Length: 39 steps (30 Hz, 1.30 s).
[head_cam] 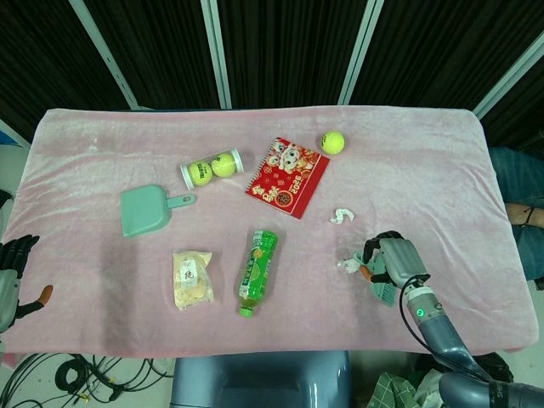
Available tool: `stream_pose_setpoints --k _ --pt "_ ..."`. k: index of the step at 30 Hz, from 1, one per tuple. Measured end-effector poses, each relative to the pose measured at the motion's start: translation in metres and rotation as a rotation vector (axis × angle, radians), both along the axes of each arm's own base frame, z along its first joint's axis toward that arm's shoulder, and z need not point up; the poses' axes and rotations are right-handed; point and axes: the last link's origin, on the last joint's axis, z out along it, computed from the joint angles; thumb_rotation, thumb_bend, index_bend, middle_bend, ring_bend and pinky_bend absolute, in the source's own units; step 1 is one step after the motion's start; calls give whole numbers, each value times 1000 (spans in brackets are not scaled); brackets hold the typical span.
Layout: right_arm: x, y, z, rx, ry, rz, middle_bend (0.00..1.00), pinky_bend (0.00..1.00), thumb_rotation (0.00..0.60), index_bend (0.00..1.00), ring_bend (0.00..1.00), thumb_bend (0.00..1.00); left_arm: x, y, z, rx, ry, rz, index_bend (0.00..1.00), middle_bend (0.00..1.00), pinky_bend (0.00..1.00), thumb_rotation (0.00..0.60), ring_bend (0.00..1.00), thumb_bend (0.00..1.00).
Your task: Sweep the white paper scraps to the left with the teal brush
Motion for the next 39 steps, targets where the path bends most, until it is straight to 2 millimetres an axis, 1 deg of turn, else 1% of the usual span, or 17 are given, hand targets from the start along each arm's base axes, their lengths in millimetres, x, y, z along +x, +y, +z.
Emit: stream_pose_setpoints --k 9,15,20,26,30,33,34,36,39 --pt "28 -15 -11 -16 -83 43 572 180 600 591 302 280 0 1 0 -5 0 1 101 70 30 600 58 307" --pt "46 -18 -21 -4 -144 60 580 180 600 596 310 280 0 1 0 -5 -1 1 103 70 30 600 58 307" --pt "63 -20 -27 -3 -223 70 591 180 600 614 321 281 0 1 0 -5 -3 1 103 70 30 600 58 307" --pt "84 -25 -27 -6 -371 70 586 180 600 630 322 289 0 1 0 -7 -3 1 103 70 35 600 59 308" --pt "97 -30 -20 -9 -478 73 587 180 600 631 322 290 0 1 0 -7 -4 1 103 70 41 600 60 307" --pt "102 -37 -9 -29 -551 73 588 180 600 631 322 289 0 1 1 -6 -4 0 104 70 41 600 61 307" --pt "102 -41 -3 -45 -573 74 589 180 600 631 322 289 0 1 1 -6 -4 -1 104 70 41 600 61 307" --pt "100 -49 10 -81 -582 78 589 180 600 631 322 290 0 1 0 -7 -4 -1 104 70 41 600 61 307" --pt "87 -61 23 -138 -533 79 584 180 600 631 322 290 0 0 0 -6 -3 -1 103 70 41 600 60 307"
